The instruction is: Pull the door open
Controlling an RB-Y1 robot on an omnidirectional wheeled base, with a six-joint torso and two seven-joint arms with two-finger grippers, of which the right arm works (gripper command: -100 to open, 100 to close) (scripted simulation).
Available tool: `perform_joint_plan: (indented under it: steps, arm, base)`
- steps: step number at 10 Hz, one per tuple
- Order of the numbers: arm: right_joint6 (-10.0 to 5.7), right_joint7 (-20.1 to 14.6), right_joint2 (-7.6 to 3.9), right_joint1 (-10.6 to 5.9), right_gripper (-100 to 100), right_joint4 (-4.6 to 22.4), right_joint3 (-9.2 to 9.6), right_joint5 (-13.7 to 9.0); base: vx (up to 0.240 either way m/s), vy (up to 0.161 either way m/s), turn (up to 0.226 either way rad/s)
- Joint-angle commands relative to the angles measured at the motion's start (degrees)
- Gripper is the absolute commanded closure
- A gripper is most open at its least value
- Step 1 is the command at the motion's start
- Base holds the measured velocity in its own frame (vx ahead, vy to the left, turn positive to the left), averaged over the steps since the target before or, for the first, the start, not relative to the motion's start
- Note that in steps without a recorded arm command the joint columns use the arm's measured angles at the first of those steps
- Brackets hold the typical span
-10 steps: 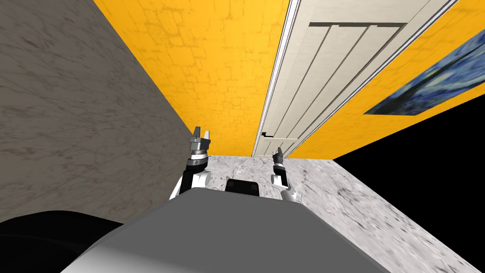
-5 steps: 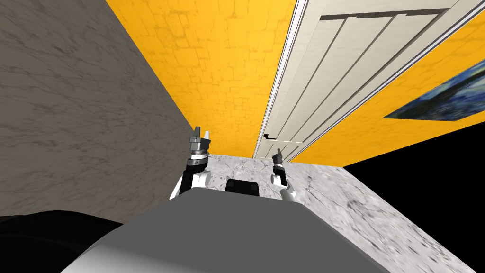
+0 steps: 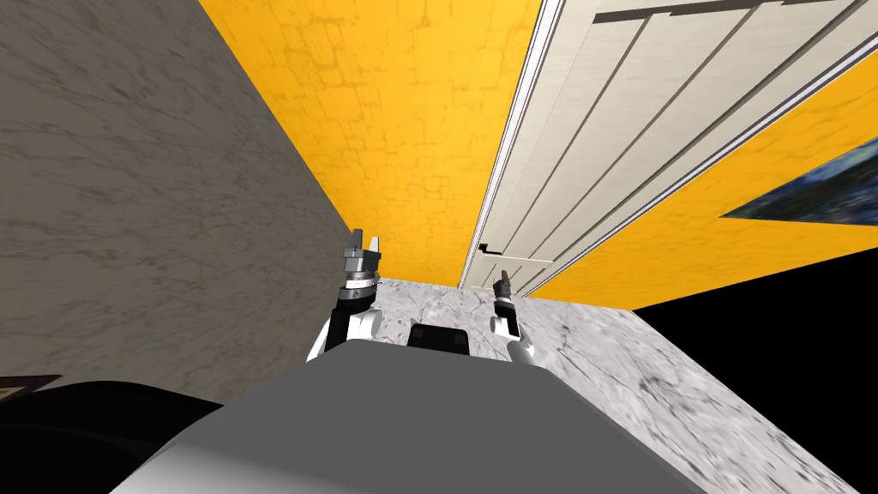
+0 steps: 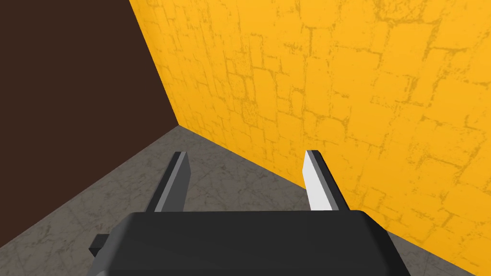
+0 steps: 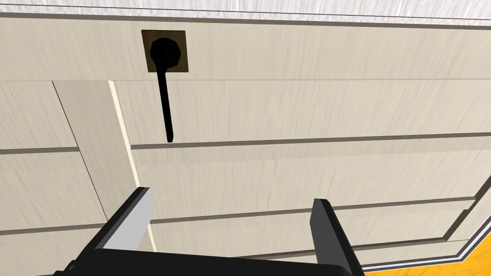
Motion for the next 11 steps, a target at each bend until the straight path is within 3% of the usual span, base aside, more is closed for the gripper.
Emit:
perform_joint_plan:
  steps: [1,11]
  arm:
    - [-0.82,0.09,-0.14,-1.1,-100,2.72,-0.32,-0.07]
    - [-4.5,0.74,-1.03,-7.83,-100,19.58,-2.65,-0.55]
  base:
    - [0.035,-0.045,0.088]
    - [0.053,-0.081,0.133]
